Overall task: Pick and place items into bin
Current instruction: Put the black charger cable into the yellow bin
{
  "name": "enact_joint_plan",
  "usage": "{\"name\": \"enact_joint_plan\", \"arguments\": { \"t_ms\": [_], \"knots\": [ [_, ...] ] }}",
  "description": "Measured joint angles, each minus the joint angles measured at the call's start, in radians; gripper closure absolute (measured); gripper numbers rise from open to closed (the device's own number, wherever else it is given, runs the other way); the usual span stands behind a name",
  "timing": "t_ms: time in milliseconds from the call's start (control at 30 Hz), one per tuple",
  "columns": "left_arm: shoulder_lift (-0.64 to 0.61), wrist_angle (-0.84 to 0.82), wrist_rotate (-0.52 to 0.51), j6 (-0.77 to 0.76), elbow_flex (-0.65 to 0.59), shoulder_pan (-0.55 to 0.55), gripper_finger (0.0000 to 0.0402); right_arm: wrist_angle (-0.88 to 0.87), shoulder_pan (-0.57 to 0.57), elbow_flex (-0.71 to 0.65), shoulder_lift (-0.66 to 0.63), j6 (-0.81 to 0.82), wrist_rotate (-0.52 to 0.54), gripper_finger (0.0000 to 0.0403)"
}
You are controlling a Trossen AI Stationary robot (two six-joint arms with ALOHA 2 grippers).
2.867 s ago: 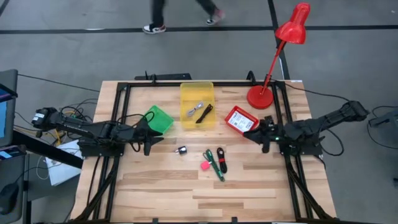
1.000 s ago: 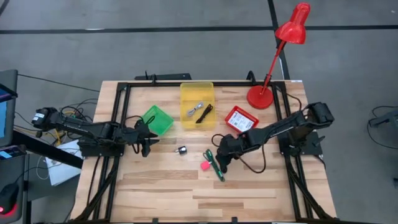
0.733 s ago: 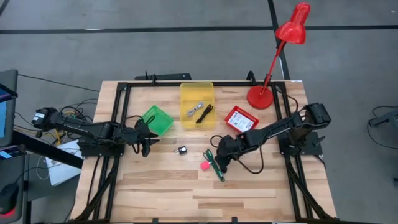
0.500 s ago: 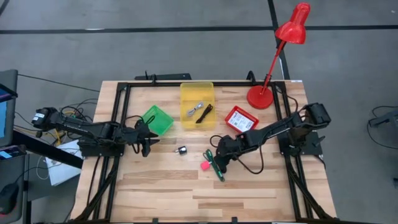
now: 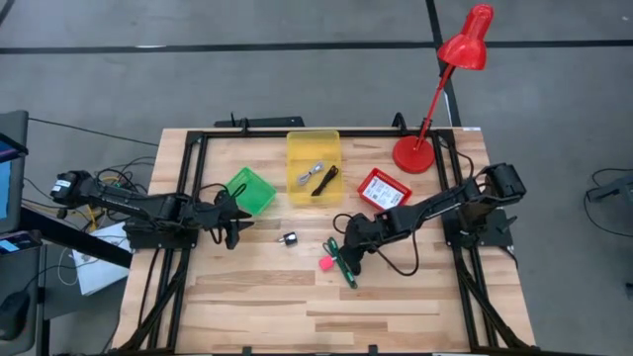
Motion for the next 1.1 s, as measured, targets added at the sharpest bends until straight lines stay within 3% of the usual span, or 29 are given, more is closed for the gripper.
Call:
{"name": "enact_joint_plan", "arguments": {
  "t_ms": [467,800,1100],
  "knots": [
    [0.000,0.000,0.000,0.000,0.000,0.000,0.0283,0.002,0.000,0.000,0.000,-0.025,0.010,0.0260],
    [0.000,0.000,0.000,0.000,0.000,0.000,0.0283,0.028,0.001,0.004,0.057,-0.026,-0.016,0.0280],
    [0.000,0.000,0.000,-0.001,0.000,0.000,0.0283,0.188,0.000,0.009,0.136,-0.044,-0.112,0.0375]
  ]
}}
